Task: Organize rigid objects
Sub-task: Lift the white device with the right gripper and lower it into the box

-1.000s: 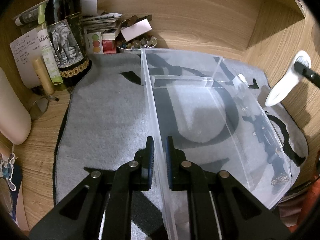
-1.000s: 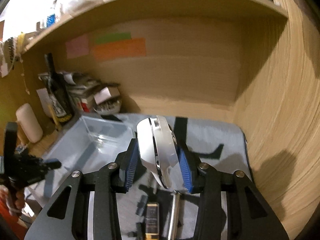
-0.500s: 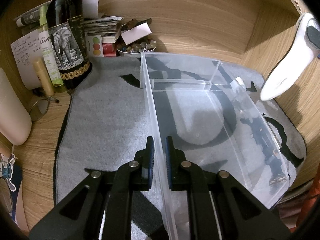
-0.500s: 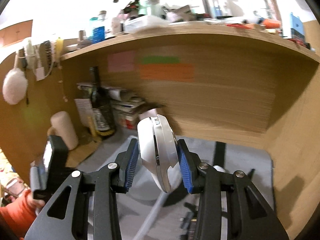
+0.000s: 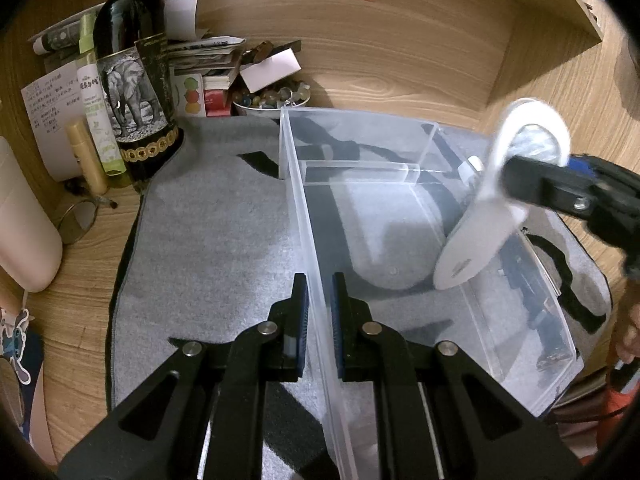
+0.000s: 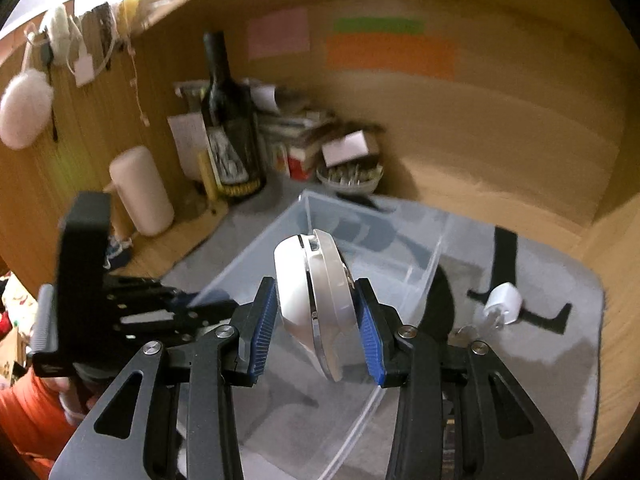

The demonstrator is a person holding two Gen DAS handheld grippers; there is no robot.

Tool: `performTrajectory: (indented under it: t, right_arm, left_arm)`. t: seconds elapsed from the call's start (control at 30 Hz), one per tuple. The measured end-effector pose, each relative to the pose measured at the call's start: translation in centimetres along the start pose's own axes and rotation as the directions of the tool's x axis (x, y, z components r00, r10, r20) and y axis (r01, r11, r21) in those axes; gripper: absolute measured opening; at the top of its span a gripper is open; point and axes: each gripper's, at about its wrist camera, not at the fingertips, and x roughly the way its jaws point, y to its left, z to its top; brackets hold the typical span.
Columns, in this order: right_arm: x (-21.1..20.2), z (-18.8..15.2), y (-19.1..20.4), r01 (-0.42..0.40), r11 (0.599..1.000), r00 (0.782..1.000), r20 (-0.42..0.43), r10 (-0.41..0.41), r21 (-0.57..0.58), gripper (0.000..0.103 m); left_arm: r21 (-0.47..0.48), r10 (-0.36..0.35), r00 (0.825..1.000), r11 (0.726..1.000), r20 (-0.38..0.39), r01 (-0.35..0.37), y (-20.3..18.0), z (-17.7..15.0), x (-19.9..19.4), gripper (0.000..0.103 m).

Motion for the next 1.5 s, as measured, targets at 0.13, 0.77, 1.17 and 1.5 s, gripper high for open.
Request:
performTrajectory:
  t: [0.13, 0.77, 1.17, 1.5]
  right_arm:
    - [0.7, 0.8, -0.1, 0.0, 1.0, 1.0, -0.014, 0.0, -0.009, 0.036]
    - [5.2, 0.5, -1.3, -0.009, 1.0, 0.987, -0.159, 0.01, 0.01, 0.03]
    - [1.3, 0.4, -1.6, 0.089, 0.996, 0.995, -0.03, -0.09, -0.03, 0.073]
    - [-3.4, -0.8, -5.0, 0.194, 0.98, 0.979, 0.056, -0.197, 0.042, 0.082]
  left_arm:
    - [0.003, -0.002, 1.0, 1.0, 0.002, 0.002, 0.0, -0.1, 0.0, 0.011]
    - [0.004, -0.013, 1.0, 1.0, 0.006, 0.013, 0.2, 0.0, 0.1, 0.011]
    - [0.004, -0.01, 1.0, 1.0, 0.004, 0.01, 0.3, 0.0, 0.2, 0.011]
    - [0.01, 0.009, 1.0, 1.0, -0.002, -0.009, 0.1, -0.1, 0.2, 0.011]
